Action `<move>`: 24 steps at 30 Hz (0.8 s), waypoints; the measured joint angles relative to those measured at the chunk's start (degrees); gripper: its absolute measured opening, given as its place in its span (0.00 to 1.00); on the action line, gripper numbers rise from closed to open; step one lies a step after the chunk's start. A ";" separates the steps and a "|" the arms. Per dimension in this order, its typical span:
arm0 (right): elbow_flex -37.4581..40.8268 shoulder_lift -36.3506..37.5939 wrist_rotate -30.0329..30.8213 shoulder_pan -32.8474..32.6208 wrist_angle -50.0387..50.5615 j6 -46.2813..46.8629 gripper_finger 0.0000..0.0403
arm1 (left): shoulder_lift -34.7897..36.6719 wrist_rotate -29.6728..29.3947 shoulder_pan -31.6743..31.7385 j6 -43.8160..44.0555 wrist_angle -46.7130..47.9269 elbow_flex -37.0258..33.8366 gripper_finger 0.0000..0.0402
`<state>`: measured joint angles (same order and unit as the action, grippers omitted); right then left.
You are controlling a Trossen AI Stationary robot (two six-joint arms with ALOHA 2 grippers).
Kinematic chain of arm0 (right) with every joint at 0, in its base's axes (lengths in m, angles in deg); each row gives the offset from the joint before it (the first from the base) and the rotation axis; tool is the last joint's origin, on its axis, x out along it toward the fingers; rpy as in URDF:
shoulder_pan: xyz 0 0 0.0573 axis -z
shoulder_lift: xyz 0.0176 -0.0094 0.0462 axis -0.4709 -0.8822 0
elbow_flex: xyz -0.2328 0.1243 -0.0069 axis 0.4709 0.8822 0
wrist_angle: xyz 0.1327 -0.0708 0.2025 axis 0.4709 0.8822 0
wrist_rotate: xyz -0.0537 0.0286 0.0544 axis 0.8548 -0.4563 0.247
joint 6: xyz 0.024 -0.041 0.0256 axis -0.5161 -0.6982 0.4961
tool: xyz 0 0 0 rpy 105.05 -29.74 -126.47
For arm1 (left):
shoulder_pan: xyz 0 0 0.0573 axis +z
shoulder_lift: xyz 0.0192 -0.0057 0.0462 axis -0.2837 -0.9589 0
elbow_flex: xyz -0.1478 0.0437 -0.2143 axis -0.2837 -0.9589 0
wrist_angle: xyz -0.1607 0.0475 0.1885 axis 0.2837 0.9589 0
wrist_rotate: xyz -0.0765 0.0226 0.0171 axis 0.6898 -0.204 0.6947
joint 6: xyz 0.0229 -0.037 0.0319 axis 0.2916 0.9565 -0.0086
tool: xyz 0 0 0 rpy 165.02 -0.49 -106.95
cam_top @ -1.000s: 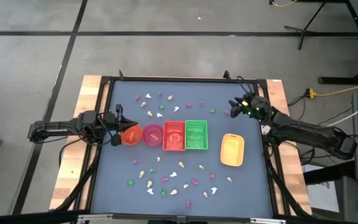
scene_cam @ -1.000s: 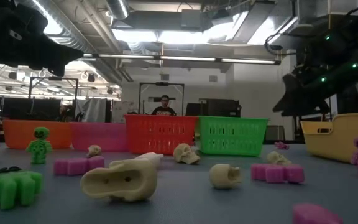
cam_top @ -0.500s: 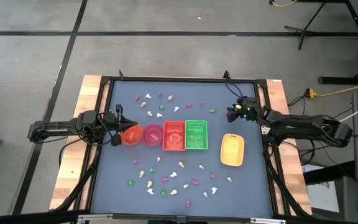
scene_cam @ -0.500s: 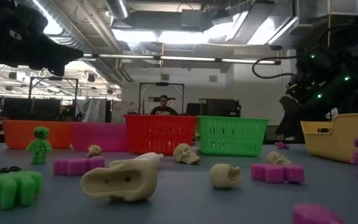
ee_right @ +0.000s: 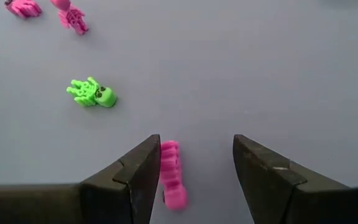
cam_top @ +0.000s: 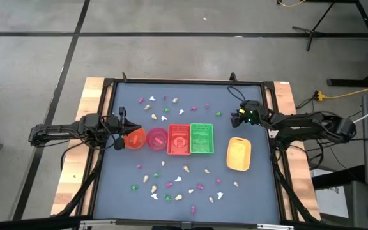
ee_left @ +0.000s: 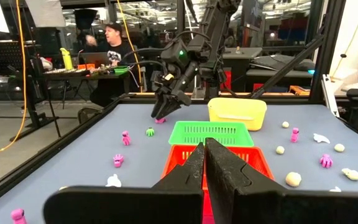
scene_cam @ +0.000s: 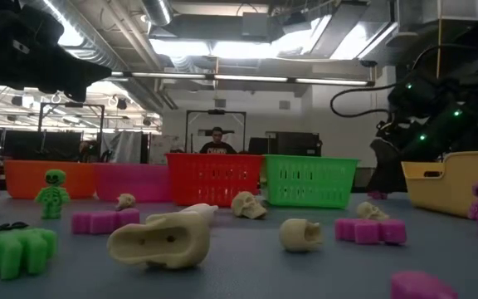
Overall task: Sort Halloween decoration
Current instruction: Put the pink skeleton toy into the yellow bin
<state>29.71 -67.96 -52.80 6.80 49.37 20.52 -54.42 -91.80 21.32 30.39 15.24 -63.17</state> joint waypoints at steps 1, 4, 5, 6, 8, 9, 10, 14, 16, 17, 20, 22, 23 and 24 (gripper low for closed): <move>0.00 -0.21 -0.13 -0.04 -0.14 0.00 0.49 | 0.00 -0.02 0.02 0.00 0.00 0.02 0.00; 0.00 -0.60 -0.66 -0.04 -0.82 -0.02 0.49 | 0.00 -0.01 0.01 0.00 -0.01 0.01 0.00; 0.03 -0.60 -0.94 -0.04 -1.04 -0.03 0.49 | 0.00 0.00 0.00 0.00 0.00 0.02 0.00; 0.04 -0.60 -1.11 -0.04 -1.21 -0.05 0.49 | 0.00 0.00 0.02 0.00 0.00 0.00 0.00; 0.07 -0.62 -1.63 -0.04 -1.30 -0.11 0.49 | 0.00 0.00 0.02 0.00 -0.02 0.02 0.00; 0.07 -0.62 -1.61 -0.03 -1.30 -0.11 0.49 | 0.00 -0.01 0.01 0.00 -0.02 0.02 0.00; 0.07 -0.62 -1.61 -0.03 -1.30 -0.11 0.49 | 0.00 0.00 0.00 0.00 -0.02 0.00 0.00; 0.08 -0.62 -2.51 -0.02 -1.16 -0.11 0.49 | 0.00 0.00 0.00 0.00 -0.02 0.02 0.00; 0.09 -0.62 -3.33 0.00 -1.12 -0.12 0.49 | 0.00 0.00 0.01 0.00 0.00 0.01 0.00; 0.11 -0.63 -3.78 0.00 -1.09 -0.18 0.49 | 0.00 0.00 0.02 0.00 -0.01 0.02 0.00; 0.11 -0.62 -5.31 0.00 -1.00 -1.50 0.49 | 0.00 0.00 0.02 0.00 -0.02 0.00 0.00; 0.11 -0.62 -5.98 0.00 -0.98 -1.77 0.49 | 0.00 0.00 0.00 0.00 -0.02 0.02 0.00; 0.11 -0.62 -5.98 0.00 -0.89 -1.77 0.49 | 0.00 0.00 0.00 0.01 -0.02 0.00 0.00; 0.11 -0.62 -6.00 0.00 -0.71 -1.80 0.49 | 0.00 0.00 0.01 0.00 -0.01 0.01 0.00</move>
<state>29.82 -68.58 -58.80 6.80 48.66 18.73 -54.42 -91.80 21.33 30.39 15.23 -63.16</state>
